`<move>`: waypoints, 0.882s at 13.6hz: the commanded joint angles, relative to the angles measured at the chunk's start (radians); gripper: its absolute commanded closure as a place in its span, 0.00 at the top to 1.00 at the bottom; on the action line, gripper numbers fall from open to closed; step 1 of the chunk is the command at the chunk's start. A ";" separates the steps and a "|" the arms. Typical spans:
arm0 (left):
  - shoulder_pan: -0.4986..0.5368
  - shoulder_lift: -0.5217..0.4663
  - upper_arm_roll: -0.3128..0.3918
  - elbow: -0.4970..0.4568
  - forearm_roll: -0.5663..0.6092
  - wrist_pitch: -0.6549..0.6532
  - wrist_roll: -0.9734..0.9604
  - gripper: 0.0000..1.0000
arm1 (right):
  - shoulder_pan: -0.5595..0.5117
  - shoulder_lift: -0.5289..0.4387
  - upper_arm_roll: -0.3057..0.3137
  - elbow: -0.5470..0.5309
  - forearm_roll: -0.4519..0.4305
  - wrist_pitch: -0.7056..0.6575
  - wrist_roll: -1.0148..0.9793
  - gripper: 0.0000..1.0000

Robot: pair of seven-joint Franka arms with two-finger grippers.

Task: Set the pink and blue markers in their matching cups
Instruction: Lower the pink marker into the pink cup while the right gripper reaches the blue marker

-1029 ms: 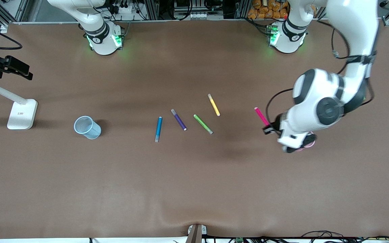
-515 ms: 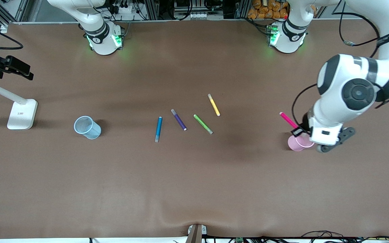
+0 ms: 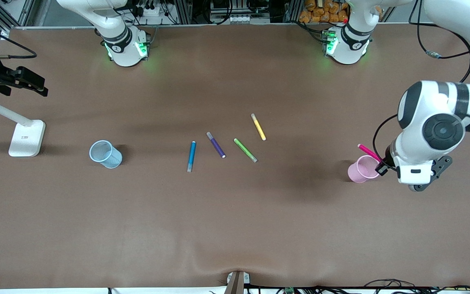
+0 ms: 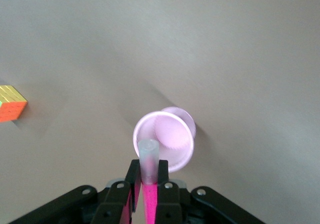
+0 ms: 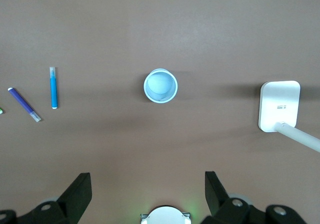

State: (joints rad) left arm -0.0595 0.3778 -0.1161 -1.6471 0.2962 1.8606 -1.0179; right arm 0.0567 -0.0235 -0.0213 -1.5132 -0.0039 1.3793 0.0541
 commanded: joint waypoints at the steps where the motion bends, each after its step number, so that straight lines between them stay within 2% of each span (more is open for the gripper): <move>1: -0.005 0.036 0.001 0.039 0.075 -0.006 -0.024 0.00 | 0.014 0.002 0.000 0.004 -0.014 0.009 0.021 1.00; 2: -0.005 0.058 0.000 0.084 0.160 -0.008 -0.024 0.00 | 0.017 0.002 0.000 0.004 -0.013 0.018 0.032 1.00; 3: -0.013 0.064 -0.002 0.087 0.208 -0.008 -0.031 0.00 | 0.018 0.005 0.000 0.002 -0.002 0.023 0.032 1.00; 5: -0.005 0.075 -0.002 0.083 0.218 -0.008 -0.031 0.00 | 0.089 0.031 0.003 0.002 0.001 0.044 0.065 1.00; 8: -0.008 0.114 -0.002 0.081 0.213 -0.015 -0.086 0.00 | 0.225 0.089 0.003 0.004 -0.008 0.099 0.237 1.00; 12: -0.016 0.176 -0.001 0.133 0.205 -0.015 -0.182 0.00 | 0.368 0.196 0.003 0.004 -0.004 0.203 0.447 1.00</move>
State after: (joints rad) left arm -0.0637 0.5189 -0.1170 -1.5611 0.4856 1.8630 -1.1657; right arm 0.3641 0.1221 -0.0100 -1.5197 -0.0016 1.5473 0.4037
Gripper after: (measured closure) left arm 0.828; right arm 0.000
